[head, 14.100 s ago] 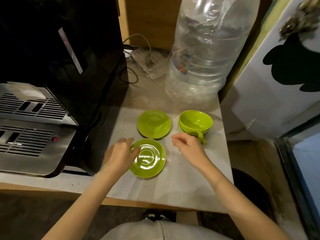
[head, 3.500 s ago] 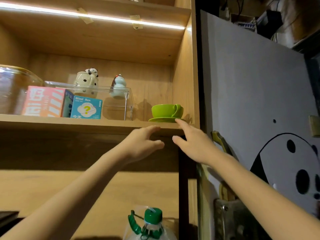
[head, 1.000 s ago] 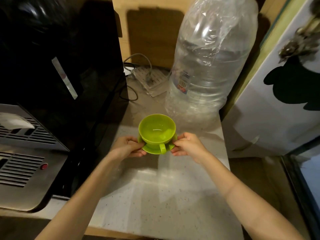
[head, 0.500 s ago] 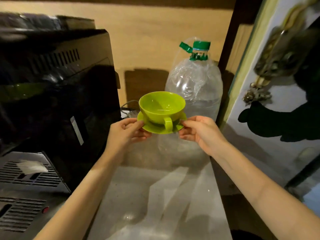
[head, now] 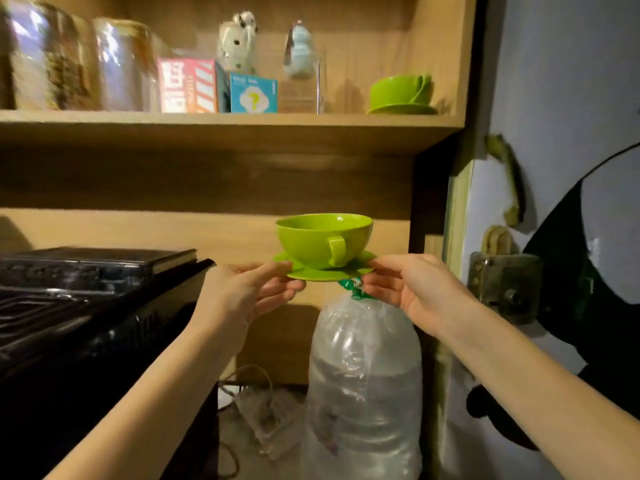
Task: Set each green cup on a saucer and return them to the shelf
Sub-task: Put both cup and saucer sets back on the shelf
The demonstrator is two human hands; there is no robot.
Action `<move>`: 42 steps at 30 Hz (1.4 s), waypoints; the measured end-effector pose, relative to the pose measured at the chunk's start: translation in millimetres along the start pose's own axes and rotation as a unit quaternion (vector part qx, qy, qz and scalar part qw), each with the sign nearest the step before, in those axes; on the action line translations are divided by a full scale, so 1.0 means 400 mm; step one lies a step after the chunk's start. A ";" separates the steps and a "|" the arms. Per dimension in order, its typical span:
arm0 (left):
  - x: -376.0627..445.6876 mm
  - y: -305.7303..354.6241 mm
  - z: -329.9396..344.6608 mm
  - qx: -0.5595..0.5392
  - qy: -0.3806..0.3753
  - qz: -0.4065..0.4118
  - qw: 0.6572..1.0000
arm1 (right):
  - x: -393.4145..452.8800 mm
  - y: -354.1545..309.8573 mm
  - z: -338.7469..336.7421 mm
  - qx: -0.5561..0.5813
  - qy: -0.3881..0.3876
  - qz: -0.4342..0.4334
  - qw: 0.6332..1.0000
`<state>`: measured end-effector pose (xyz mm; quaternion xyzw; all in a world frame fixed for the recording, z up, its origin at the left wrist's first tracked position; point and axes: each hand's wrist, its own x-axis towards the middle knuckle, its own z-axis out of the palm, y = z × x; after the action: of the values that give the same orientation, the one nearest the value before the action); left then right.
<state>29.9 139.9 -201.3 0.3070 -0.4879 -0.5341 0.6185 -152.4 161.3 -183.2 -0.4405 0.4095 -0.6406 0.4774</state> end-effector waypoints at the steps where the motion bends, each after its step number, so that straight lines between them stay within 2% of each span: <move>1: 0.012 0.025 0.010 -0.002 -0.003 0.003 1.000 | 0.011 -0.022 0.006 0.004 0.001 -0.001 1.000; 13: 0.161 0.319 0.123 -0.013 -0.023 0.035 0.999 | 0.131 -0.311 0.092 0.025 -0.008 -0.066 0.997; 21: 0.280 0.436 0.203 -0.002 -0.036 0.057 0.998 | 0.230 -0.456 0.135 0.017 -0.004 -0.109 0.994; 30: 0.431 0.447 0.228 0.038 -0.032 0.048 0.998 | 0.381 -0.474 0.141 -0.005 0.007 -0.111 0.994; 38: 0.529 0.407 0.199 0.057 0.028 0.052 0.997 | 0.456 -0.457 0.176 -0.059 0.012 -0.087 0.994; 42: 0.543 0.398 0.194 0.049 0.027 0.057 0.997 | 0.487 -0.441 0.186 -0.086 0.011 -0.096 0.992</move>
<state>5.2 -19.0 28.0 0.3230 -0.5137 -0.4646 0.6449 -156.1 0.9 37.8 -0.5098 0.4242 -0.6506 0.3699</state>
